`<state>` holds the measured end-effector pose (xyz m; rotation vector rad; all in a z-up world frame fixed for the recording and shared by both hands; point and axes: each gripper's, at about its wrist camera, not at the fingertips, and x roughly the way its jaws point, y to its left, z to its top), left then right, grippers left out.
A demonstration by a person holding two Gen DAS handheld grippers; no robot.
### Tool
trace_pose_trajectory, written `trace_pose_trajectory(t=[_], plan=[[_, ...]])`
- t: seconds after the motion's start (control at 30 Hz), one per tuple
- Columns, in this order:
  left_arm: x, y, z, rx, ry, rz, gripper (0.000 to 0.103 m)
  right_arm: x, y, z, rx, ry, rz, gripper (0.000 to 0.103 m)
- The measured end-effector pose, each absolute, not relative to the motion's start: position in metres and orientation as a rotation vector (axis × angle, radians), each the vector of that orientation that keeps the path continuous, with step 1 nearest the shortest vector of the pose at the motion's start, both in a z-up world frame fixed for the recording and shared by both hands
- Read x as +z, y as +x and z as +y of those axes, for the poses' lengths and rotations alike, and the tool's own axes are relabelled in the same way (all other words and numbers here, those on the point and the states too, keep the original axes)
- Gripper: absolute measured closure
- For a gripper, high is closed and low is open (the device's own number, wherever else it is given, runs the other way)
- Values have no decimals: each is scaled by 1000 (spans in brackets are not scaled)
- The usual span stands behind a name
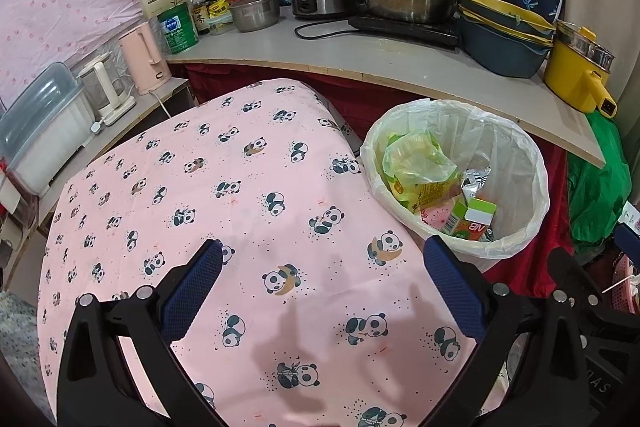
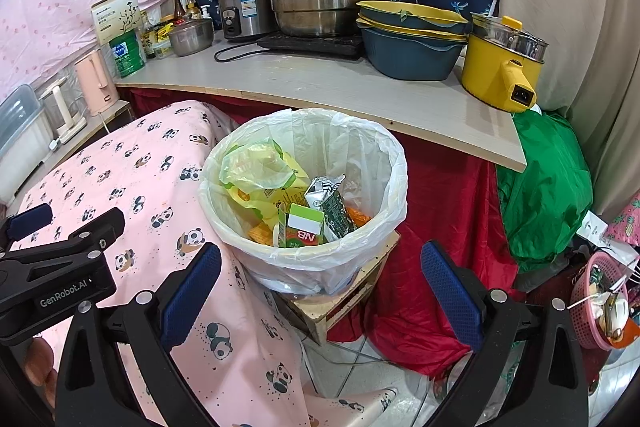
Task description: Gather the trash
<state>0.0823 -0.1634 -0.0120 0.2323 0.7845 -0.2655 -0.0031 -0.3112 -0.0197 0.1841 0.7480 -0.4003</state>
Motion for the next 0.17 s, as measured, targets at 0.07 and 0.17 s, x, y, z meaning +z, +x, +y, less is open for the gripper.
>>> trace_pose_trajectory(t=[0.07, 0.17], plan=[[-11, 82, -164, -269, 230, 783, 7, -21, -2, -309, -400, 182, 749, 7], [-12, 82, -165, -277, 237, 784, 7, -21, -2, -310, -401, 184, 749, 7]])
